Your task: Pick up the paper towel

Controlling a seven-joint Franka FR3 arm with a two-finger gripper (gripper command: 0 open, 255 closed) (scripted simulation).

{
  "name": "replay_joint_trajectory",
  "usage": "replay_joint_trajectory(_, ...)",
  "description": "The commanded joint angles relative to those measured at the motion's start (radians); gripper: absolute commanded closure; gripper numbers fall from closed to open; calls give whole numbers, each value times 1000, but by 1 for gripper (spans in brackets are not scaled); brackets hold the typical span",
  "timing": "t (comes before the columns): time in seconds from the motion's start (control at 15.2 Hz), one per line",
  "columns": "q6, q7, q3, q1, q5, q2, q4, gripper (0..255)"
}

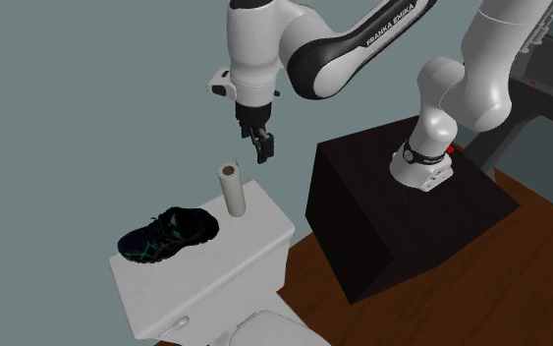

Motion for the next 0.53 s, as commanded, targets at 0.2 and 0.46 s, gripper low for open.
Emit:
replay_joint_trajectory(0.2,45,-23,-7,-12,22,200,152,0)
replay_joint_trajectory(0.46,58,-41,-8,-26,38,345,280,0)
